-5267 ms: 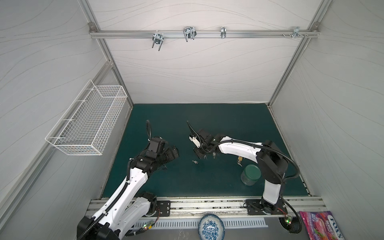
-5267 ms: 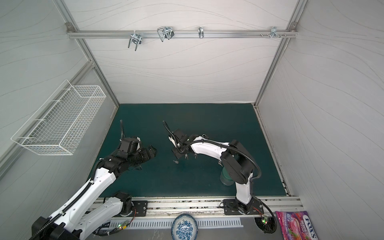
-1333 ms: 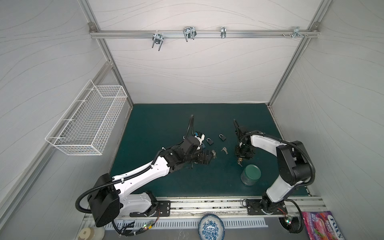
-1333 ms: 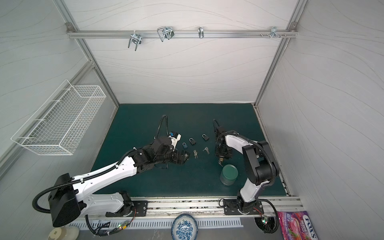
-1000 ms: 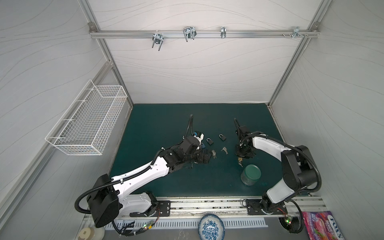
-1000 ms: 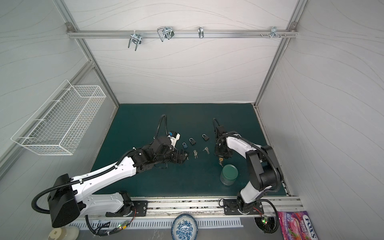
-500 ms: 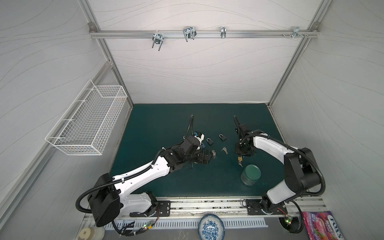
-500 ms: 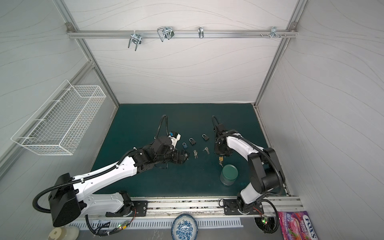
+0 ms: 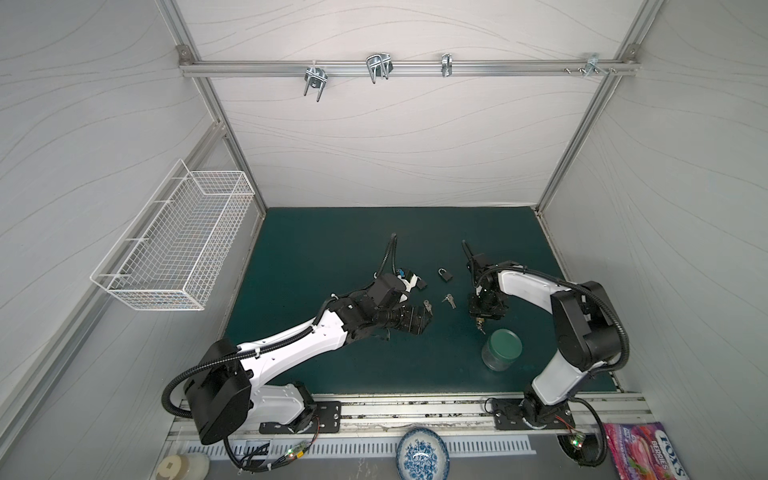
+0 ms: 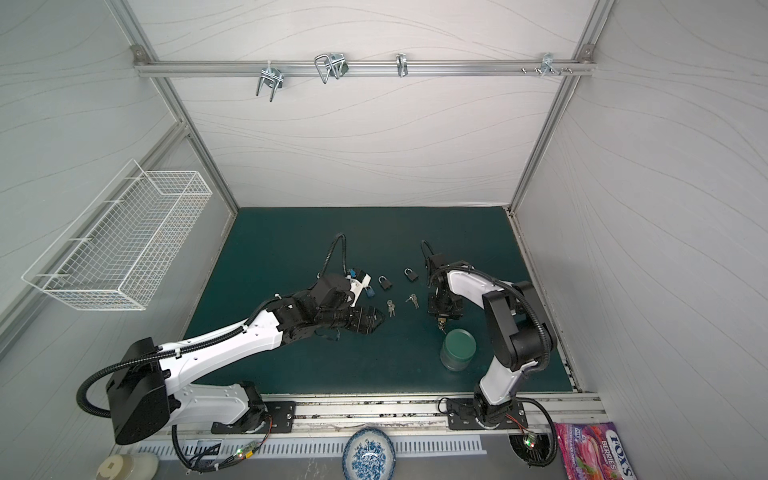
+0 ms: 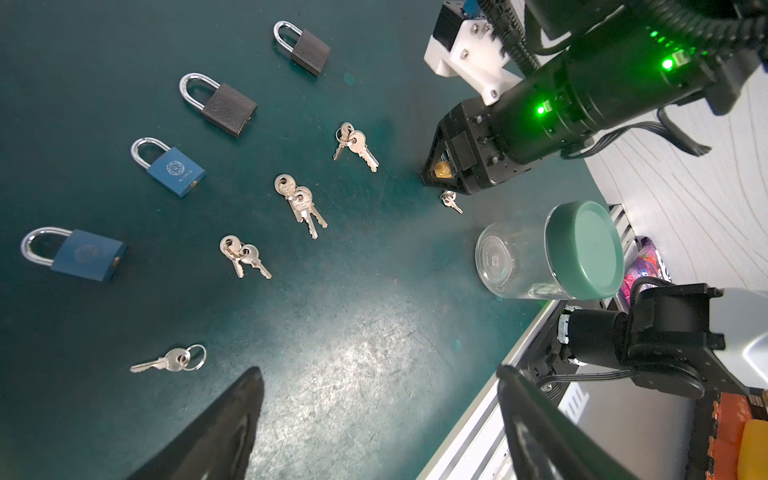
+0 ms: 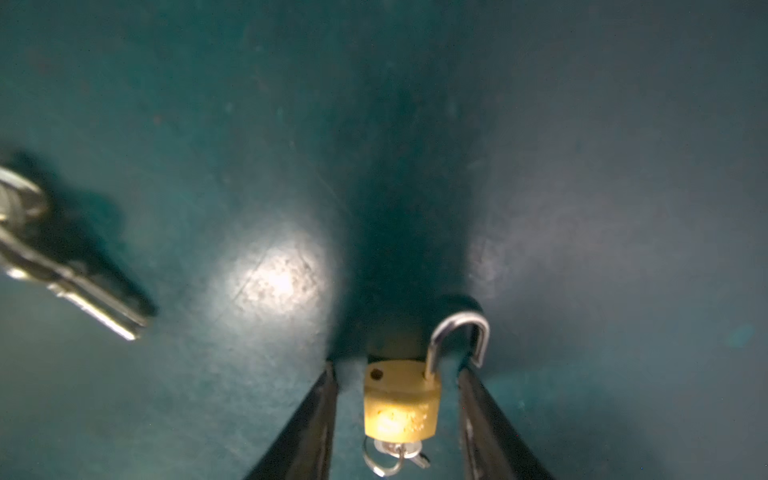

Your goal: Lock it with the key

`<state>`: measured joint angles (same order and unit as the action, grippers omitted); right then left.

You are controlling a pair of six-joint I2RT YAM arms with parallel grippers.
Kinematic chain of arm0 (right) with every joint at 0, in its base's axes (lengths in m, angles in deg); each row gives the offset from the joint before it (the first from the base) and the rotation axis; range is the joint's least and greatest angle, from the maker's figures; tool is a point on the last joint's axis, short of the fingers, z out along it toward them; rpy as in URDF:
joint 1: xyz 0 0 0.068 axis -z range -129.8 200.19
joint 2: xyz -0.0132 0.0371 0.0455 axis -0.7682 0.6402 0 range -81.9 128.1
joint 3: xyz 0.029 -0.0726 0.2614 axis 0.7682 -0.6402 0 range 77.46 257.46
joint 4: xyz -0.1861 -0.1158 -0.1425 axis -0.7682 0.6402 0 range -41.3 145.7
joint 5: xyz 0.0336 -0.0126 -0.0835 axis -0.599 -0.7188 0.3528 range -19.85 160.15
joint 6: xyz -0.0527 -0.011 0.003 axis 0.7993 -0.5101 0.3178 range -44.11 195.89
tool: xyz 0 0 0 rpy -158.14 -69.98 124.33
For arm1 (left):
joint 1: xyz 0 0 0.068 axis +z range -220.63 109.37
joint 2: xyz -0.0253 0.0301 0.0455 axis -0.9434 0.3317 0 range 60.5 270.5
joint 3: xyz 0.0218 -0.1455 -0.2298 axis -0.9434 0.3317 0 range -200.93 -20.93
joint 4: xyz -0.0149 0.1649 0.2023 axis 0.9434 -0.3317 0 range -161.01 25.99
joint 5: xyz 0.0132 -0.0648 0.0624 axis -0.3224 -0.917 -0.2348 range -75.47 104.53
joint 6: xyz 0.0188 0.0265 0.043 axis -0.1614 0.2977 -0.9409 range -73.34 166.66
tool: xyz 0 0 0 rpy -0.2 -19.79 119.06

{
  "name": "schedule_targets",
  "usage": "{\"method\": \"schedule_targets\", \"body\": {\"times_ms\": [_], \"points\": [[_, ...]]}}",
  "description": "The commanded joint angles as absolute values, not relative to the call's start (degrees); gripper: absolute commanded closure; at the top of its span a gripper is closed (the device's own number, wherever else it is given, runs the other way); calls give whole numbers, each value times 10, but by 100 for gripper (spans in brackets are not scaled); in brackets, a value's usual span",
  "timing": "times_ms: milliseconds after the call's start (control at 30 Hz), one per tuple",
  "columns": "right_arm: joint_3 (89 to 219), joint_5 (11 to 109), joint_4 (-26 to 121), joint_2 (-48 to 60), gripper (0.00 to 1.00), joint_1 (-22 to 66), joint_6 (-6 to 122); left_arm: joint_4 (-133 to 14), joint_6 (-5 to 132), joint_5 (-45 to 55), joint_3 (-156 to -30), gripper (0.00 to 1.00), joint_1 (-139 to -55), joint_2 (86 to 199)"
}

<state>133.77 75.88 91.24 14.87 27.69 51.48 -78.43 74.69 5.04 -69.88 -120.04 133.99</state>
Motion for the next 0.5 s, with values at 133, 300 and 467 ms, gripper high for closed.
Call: {"method": "schedule_targets", "body": {"times_ms": [133, 300, 467], "points": [[1330, 751, 904, 191, 63, 280, 515, -767, 741, 55, -715, 12, -1202, 1322], [1328, 743, 904, 190, 73, 280, 516, -773, 743, 57, -715, 12, -1202, 1312], [1324, 742, 906, 180, 80, 280, 515, -776, 743, 66, -714, 13, -1202, 1307]]}}
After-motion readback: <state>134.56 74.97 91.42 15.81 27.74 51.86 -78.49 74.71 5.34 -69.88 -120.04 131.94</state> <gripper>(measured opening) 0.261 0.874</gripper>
